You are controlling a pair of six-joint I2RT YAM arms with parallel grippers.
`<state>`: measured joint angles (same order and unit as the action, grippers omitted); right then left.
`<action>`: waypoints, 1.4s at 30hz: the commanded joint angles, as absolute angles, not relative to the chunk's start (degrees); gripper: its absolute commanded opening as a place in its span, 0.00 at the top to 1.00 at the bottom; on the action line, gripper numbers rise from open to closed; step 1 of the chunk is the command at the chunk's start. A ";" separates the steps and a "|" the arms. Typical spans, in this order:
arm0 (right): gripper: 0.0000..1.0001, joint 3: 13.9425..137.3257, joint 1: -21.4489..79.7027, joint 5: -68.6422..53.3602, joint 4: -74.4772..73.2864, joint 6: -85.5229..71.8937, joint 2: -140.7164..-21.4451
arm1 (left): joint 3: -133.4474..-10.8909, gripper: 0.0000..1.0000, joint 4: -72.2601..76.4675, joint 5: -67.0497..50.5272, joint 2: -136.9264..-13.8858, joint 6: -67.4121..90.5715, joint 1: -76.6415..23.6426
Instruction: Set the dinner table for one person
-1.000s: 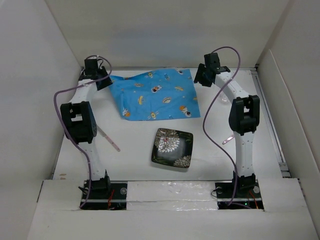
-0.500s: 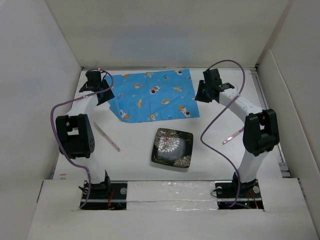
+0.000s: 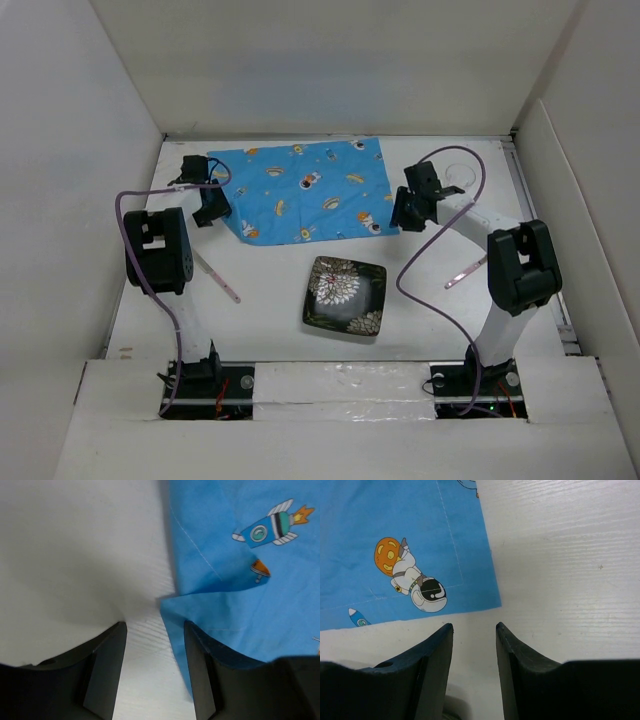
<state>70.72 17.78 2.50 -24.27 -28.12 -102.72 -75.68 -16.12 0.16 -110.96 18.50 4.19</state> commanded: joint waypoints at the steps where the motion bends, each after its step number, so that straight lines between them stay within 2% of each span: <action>1: 0.55 69.52 18.90 2.11 -21.36 -28.48 -100.37 | -78.48 0.54 -16.70 -1.58 -112.32 17.67 3.17; 9: 0.54 68.47 18.37 2.90 -21.44 -28.83 -101.51 | -79.71 0.64 -16.35 -0.53 -115.05 18.10 2.64; 10: 0.54 68.38 18.37 2.81 -21.36 -28.83 -101.77 | -80.06 0.71 -16.52 -0.61 -115.48 18.19 2.64; 11: 0.54 68.38 18.37 2.81 -21.36 -28.83 -101.78 | -80.07 0.71 -16.52 -0.53 -115.49 18.19 2.64; 13: 0.54 68.38 17.85 2.72 -21.27 -28.83 -101.78 | -80.16 0.77 -16.52 -0.53 -115.31 18.28 2.64; 19: 0.54 68.20 17.31 3.25 -21.10 -28.83 -101.69 | -80.24 0.99 -16.79 1.32 -113.91 18.37 2.64; 34: 0.55 76.02 17.05 0.44 -24.78 -27.42 -110.47 | -77.44 1.00 -17.14 0.88 -102.49 20.13 2.64; 40: 0.63 76.73 17.58 -1.21 -26.01 -27.86 -112.32 | -73.31 1.00 -16.35 0.88 -97.04 20.92 2.64; 42: 0.69 77.17 18.11 -0.88 -26.89 -28.04 -113.02 | -71.55 1.00 -15.91 0.35 -94.75 21.44 2.64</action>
